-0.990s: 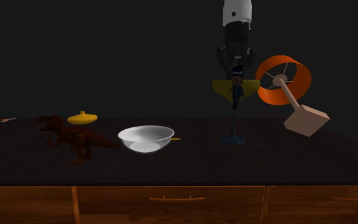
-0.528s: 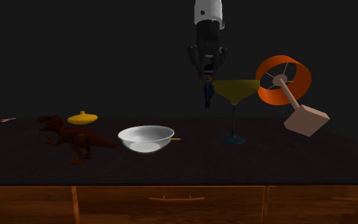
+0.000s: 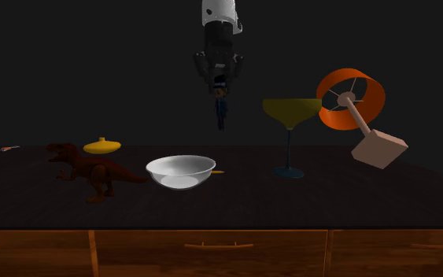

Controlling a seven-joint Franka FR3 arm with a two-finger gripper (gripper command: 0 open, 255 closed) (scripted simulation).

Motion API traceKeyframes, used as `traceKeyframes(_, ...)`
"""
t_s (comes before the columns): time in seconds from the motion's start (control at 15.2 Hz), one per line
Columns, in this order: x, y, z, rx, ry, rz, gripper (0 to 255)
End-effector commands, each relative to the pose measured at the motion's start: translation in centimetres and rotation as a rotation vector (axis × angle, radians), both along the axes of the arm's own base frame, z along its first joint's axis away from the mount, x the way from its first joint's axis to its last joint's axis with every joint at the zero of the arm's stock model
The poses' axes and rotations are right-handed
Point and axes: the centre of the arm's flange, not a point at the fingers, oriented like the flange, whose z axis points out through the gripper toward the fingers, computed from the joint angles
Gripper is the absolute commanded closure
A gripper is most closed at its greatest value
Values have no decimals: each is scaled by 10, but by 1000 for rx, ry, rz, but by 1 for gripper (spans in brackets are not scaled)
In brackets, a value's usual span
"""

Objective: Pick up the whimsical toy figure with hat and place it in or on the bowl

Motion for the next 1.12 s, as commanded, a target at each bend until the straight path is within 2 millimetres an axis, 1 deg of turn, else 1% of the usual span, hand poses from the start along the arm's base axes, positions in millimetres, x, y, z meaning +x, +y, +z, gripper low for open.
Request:
traceKeyframes(0.0, 11, 26, 5, 0, 0, -1, 255)
traceKeyframes(0.4, 43, 101, 13, 0, 0, -1, 255)
traceKeyframes(1.06, 43, 101, -40, 0, 0, -1, 255)
